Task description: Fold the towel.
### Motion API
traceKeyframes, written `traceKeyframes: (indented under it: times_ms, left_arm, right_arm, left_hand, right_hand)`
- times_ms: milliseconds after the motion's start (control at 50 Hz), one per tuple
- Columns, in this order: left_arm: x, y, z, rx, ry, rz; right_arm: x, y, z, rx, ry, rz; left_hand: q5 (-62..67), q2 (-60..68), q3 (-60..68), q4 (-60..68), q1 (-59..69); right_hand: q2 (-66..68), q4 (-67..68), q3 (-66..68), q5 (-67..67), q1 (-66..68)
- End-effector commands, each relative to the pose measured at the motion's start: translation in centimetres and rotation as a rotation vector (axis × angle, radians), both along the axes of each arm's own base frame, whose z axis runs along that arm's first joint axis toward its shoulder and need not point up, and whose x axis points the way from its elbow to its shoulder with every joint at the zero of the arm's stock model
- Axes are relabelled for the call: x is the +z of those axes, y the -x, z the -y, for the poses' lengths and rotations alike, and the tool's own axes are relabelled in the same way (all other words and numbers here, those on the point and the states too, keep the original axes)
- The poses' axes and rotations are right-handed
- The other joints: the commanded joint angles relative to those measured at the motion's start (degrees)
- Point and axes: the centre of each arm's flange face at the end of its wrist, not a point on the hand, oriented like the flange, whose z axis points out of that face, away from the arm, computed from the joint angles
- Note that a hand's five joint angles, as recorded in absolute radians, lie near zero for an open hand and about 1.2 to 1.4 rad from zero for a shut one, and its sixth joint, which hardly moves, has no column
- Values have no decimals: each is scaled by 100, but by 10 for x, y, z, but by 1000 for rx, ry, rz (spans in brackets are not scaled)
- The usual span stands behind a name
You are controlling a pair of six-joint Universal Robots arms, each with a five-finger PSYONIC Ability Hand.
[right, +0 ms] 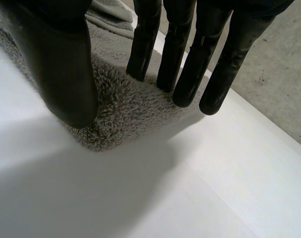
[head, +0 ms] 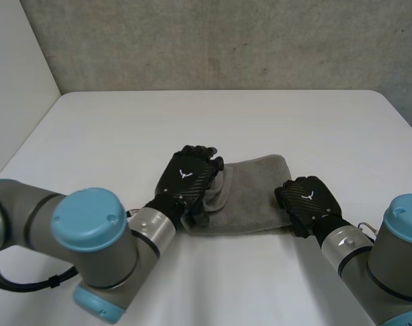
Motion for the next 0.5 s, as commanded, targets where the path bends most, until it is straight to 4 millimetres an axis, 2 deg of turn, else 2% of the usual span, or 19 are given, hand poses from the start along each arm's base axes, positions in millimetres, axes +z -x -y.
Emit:
traceKeyframes:
  times_ms: [20,120,280,340,380,500]
  left_arm:
    - [-17,9,14,17,-12,9]
    - [-20,10,25,72,-4,7]
    - [-18,-2,42,259,17,3]
    - [-17,-13,50,363,22,5]
    - [-18,-28,59,473,22,18]
    - [-21,-45,64,546,2,40]
  right_arm:
    - [0,0,0,0,0,-1]
    - [0,0,0,1,-1,-3]
    - [-1,-3,-2,13,0,-4]
    - [-2,-3,-3,13,-2,-6]
    - [-1,-3,-3,13,-2,-5]
    - [-1,-3,-3,17,-3,-4]
  left_hand:
    - [-194,-280,-304,-326,-272]
    - [-143,-229,-253,-276,-222]
    - [-160,-246,-270,-293,-239]
    - [-143,-229,-253,-276,-222]
    - [-160,-246,-270,-293,-239]
    - [-177,-263,-287,-310,-256]
  right_hand:
    - [-37,-44,-45,-8,-39]
    - [-20,-27,-29,9,-22]
    - [-20,-27,-29,9,-22]
    - [-20,-27,-29,9,-22]
    - [-20,-27,-29,9,-22]
    - [-3,-10,-12,26,-5]
